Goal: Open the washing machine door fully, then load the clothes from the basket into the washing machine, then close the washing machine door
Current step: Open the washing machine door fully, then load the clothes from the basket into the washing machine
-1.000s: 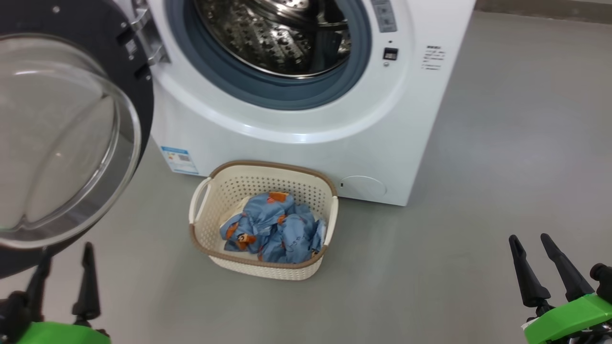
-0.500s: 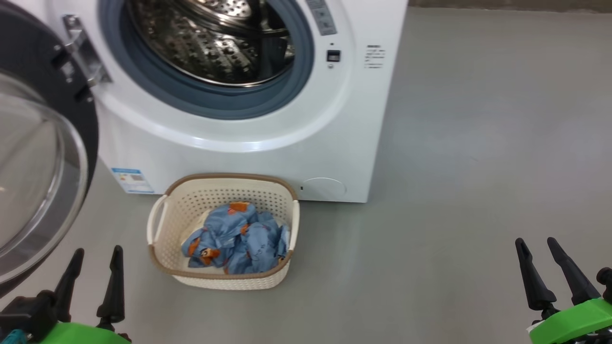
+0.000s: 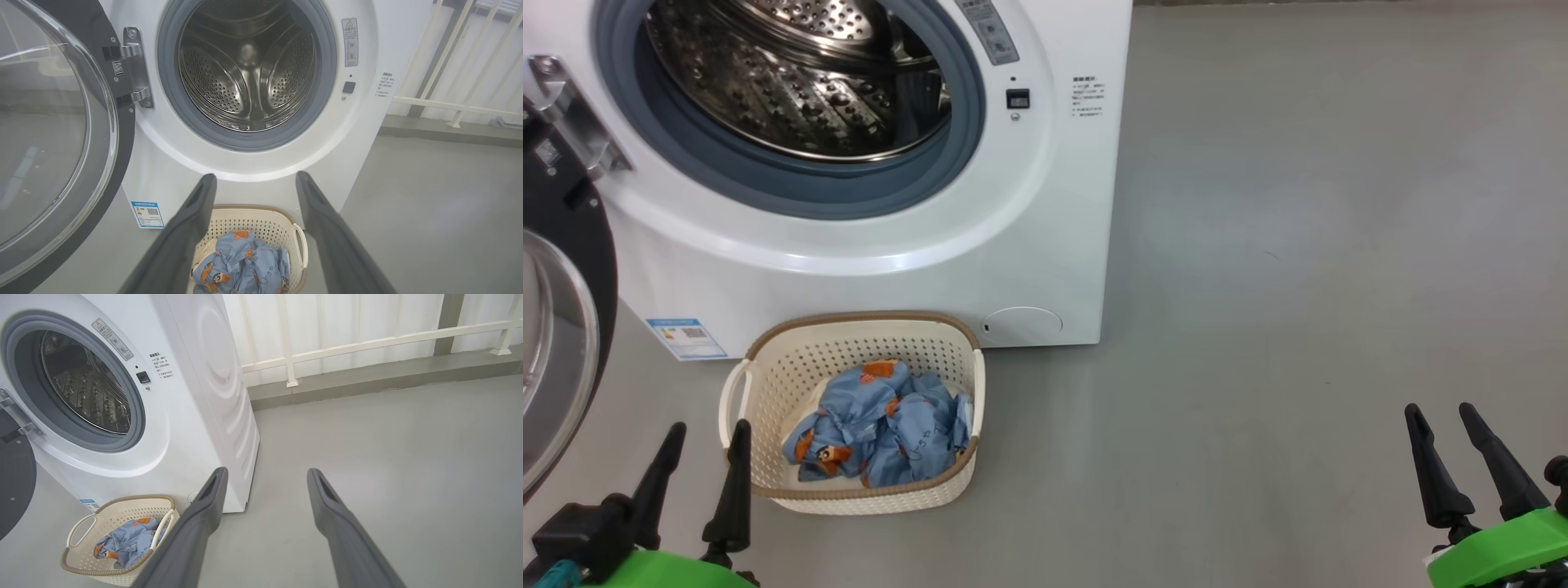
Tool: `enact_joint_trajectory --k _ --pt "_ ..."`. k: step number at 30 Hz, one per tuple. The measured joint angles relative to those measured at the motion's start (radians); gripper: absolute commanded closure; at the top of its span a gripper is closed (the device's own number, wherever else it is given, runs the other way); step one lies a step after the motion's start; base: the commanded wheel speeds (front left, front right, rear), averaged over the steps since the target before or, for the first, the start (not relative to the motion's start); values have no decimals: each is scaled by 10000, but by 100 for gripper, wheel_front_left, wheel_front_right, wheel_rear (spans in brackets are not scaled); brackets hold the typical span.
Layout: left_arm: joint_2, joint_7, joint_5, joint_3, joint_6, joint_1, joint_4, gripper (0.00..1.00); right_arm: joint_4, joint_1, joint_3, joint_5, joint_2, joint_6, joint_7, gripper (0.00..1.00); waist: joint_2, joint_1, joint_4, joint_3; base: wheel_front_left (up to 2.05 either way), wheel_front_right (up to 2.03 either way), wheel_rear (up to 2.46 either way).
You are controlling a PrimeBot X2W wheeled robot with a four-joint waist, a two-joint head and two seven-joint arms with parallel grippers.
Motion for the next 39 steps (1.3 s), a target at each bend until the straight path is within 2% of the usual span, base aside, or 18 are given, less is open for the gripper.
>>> enact_joint_trajectory --k 19,39 --pt "274 0 -328 -384 0 -41 69 0 -40 22 -40 -2 188 0 0 0 0 0 -111 243 3 -12 9" --pt "449 0 -337 -514 0 -315 -36 0 -61 -72 -8 -2 320 0 0 0 0 0 -160 484 49 -187 137"
